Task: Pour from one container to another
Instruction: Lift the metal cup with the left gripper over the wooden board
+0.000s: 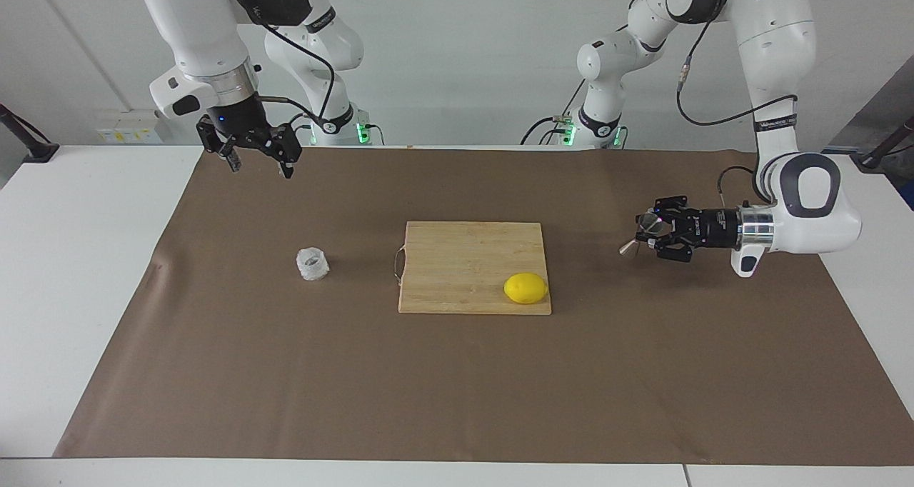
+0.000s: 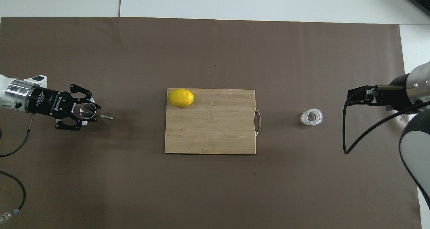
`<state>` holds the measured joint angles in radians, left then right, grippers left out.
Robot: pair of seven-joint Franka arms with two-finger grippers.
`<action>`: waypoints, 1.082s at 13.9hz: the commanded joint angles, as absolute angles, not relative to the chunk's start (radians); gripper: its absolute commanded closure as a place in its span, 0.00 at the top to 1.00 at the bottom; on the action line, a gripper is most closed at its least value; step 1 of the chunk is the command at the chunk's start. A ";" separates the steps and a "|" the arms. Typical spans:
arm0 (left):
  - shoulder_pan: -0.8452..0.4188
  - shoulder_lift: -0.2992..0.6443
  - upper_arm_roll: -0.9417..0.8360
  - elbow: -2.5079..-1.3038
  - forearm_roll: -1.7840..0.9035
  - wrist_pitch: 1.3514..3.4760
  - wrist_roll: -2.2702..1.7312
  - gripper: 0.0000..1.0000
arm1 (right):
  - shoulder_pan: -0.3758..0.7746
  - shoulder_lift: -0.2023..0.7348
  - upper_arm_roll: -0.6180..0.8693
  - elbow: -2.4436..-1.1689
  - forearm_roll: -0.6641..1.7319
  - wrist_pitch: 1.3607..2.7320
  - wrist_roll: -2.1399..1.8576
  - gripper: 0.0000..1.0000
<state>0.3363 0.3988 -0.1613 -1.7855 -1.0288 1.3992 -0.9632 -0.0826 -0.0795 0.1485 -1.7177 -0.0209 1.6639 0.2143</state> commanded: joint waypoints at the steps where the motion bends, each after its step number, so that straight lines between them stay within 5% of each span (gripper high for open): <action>1: 0.229 0.332 -0.149 -1.798 -1.088 1.471 -1.060 0.40 | -0.095 -0.092 0.153 -1.726 -0.012 1.652 0.201 1.00; 9: -0.092 0.282 -0.158 -1.835 -1.235 1.797 -1.134 0.40 | -0.095 -0.094 0.153 -1.726 -0.012 1.652 0.201 1.00; 15: -0.207 0.298 -0.164 -1.870 -1.347 1.917 -1.132 0.40 | -0.095 -0.094 0.153 -1.726 -0.012 1.652 0.201 1.00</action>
<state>-0.1753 0.3161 -0.1759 -1.8356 -1.3029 1.8846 -1.1213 -0.0826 -0.0795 0.1485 -1.7177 -0.0209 1.6639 0.2143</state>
